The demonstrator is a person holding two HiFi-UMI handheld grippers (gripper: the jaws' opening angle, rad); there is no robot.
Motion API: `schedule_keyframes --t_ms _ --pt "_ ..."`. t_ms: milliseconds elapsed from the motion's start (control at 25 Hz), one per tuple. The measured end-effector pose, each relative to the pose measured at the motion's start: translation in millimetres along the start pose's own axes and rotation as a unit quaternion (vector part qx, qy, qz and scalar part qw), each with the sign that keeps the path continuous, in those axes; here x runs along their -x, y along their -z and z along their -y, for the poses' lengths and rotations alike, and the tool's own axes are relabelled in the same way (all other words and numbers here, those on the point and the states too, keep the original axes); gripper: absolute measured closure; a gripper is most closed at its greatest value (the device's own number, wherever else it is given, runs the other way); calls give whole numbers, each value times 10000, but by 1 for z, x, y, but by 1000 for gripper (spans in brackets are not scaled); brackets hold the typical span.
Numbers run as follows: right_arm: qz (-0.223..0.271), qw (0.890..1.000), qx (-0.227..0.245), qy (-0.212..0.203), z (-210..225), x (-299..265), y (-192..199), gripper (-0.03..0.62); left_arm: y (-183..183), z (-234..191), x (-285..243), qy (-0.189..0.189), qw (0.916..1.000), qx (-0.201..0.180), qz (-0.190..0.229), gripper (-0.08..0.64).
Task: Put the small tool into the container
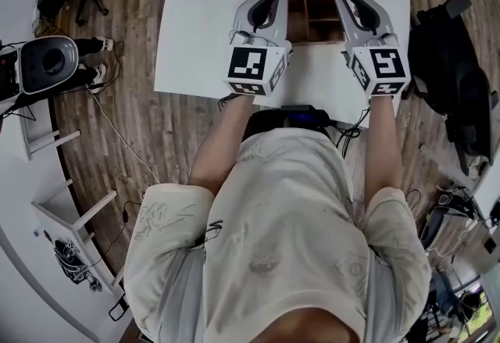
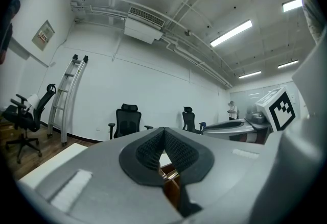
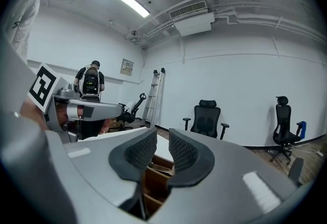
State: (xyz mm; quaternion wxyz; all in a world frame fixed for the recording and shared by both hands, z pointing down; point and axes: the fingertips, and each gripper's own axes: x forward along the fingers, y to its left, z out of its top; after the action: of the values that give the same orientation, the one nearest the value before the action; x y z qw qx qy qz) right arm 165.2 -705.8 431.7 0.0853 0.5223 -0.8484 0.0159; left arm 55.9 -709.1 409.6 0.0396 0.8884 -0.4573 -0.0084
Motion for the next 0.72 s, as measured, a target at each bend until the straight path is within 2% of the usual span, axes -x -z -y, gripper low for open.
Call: schedule_keyframes --t_ms 280,720 --pt "88 9994 -11 328 4 10 -8 546 -4 10 2 20 10000 9 25 560" --pt "72 9981 16 613 13 25 -32 585 -28 25 2 34 10000 -6 66 560"
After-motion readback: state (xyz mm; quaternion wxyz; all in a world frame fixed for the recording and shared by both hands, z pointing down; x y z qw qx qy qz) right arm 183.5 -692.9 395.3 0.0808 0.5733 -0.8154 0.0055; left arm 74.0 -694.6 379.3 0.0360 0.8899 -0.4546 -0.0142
